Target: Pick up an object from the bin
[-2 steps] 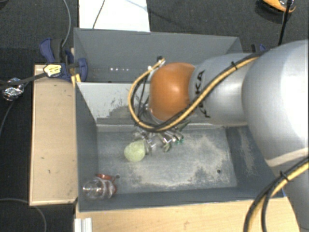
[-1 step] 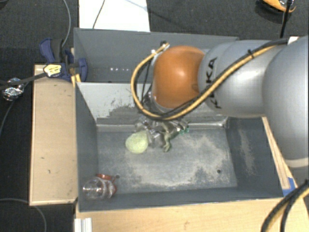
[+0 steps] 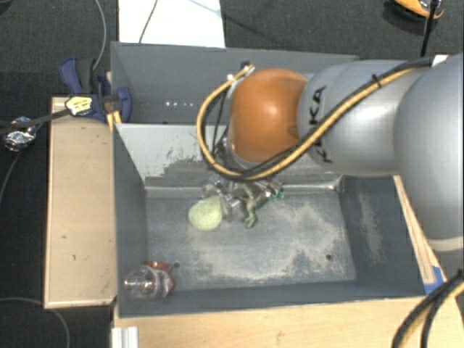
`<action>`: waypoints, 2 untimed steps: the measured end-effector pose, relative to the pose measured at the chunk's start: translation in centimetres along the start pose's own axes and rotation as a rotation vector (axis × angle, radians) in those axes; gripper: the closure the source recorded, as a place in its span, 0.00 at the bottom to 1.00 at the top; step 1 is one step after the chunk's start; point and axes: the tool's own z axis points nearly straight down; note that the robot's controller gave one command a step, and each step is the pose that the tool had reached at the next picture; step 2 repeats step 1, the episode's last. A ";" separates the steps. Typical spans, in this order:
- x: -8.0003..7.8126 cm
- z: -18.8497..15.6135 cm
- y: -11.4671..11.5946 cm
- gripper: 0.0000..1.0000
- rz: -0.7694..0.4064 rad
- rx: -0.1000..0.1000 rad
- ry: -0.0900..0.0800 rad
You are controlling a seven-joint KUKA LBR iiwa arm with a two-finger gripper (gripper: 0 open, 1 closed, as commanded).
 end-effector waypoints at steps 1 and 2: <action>1.3 -10.9 -1.2 1.00 0.037 0.001 -0.004; 1.3 -10.9 -1.2 1.00 0.037 0.001 -0.004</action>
Offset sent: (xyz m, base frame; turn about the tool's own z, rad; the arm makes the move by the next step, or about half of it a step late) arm 0.0000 0.0000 0.0000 0.0000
